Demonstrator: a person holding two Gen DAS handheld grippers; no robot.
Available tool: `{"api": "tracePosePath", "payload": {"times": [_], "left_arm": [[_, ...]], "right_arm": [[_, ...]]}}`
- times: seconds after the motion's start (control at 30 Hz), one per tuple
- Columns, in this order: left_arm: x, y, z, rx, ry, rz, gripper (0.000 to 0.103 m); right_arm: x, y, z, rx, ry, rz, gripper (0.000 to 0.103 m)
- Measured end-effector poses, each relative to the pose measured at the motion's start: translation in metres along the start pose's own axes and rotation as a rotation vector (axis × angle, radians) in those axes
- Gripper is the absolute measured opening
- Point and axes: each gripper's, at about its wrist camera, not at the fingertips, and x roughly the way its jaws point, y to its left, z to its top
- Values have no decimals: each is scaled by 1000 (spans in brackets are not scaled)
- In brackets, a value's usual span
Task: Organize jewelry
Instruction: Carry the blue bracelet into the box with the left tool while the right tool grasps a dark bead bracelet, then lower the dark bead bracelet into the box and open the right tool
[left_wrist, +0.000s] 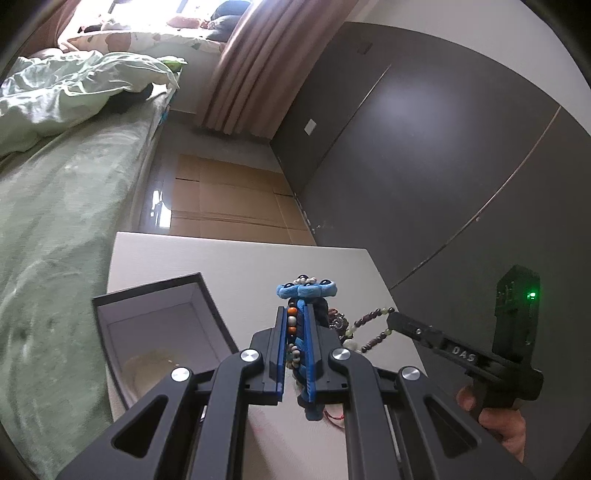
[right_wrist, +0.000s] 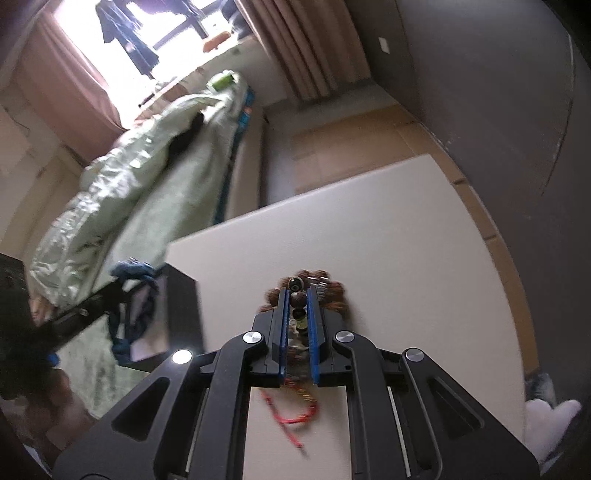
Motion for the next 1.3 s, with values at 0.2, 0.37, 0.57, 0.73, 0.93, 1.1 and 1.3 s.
{"api": "tracePosePath", "payload": {"times": [0.2,0.37,0.57,0.73,0.93,1.1,1.3], "left_arm": [[-14,6,-3,-2,-17,10,6],[-22,16,-3,-19,-23,25,6],[-25,35,-3,-61,-14,79,9],[-33,52,-1,-112,-50,165,59],[-50,65,3,-133,-83,200,64],[-63,79,7,-164,-104,218,65],[-67,87,8,-175,-108,229,71]], "right_arm": [[-20,18,-2,-9,-61,65,10],[-26,32,-5,-22,-90,105,10],[-21,56,-7,-32,-103,166,10],[-16,74,-11,-45,-105,224,10],[-7,96,-13,-50,-92,304,10],[4,112,-17,-51,-66,354,10],[19,127,-21,-31,-13,408,11]]}}
